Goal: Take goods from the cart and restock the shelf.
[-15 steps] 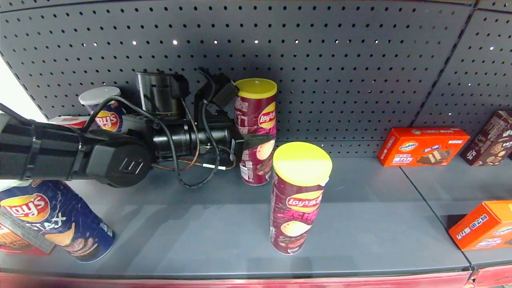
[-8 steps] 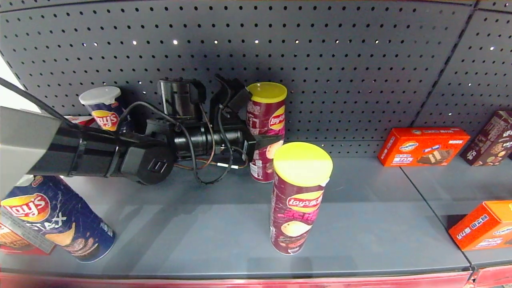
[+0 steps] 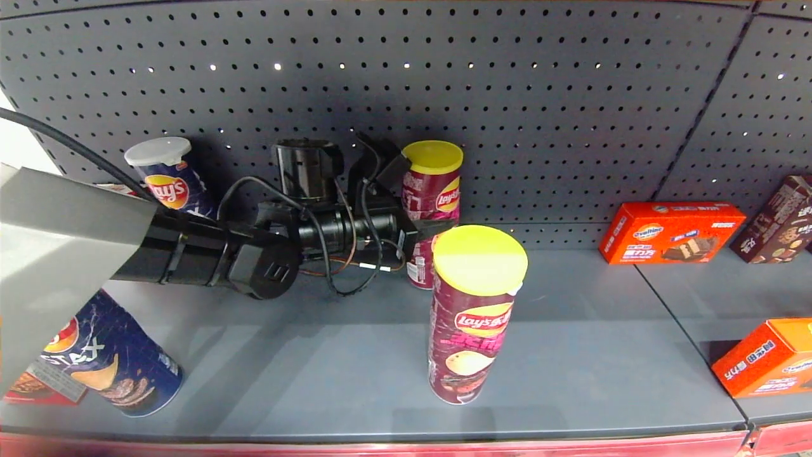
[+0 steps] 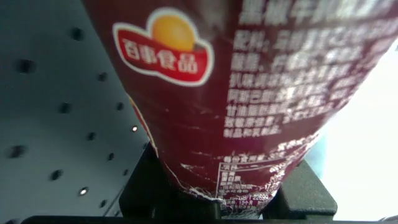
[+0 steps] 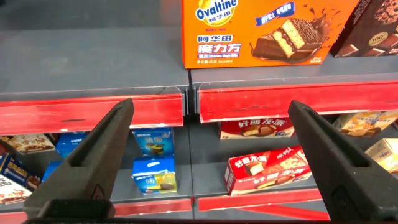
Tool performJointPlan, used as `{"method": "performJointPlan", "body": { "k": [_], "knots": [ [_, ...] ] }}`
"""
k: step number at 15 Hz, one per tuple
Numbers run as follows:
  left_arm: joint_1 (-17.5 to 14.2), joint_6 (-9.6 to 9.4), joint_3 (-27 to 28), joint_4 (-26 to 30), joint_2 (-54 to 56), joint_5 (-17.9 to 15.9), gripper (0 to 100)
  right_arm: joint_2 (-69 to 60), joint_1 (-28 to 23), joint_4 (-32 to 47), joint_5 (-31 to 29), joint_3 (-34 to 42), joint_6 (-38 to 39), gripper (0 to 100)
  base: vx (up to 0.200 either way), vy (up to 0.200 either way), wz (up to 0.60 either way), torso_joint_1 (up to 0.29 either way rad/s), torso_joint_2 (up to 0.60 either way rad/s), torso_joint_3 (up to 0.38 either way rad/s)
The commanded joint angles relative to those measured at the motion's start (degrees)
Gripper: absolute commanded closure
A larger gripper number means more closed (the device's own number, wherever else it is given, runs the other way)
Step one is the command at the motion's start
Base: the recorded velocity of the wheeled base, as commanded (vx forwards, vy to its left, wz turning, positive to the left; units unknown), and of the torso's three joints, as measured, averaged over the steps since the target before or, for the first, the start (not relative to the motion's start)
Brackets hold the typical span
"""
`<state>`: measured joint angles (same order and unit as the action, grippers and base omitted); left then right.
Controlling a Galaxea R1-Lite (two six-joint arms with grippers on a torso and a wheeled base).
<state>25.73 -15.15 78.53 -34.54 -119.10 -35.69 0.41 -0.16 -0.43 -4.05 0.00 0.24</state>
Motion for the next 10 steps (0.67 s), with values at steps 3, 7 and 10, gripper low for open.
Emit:
{"method": "performJointPlan", "body": {
  "k": [3,7,10],
  "knots": [
    [0.37,-0.84,-0.31,-0.09,-0.78,0.1,100,0.02,-0.02,-0.01,0.0,0.0,0.02,0,0.0,0.0,0.0,0.0,0.0,0.0],
    [0.54,-2.43,-0.57,-0.36,-0.69,0.54,0,0.11,-0.02,-0.01,0.0,0.0,0.02,0,0.0,0.0,0.0,0.0,0.0,0.0],
    [0.37,-2.51,-3.56,-1.15,2.65,0.54,0,0.11,-0.02,-0.01,0.0,0.0,0.02,0,0.0,0.0,0.0,0.0,0.0,0.0]
  ]
}}
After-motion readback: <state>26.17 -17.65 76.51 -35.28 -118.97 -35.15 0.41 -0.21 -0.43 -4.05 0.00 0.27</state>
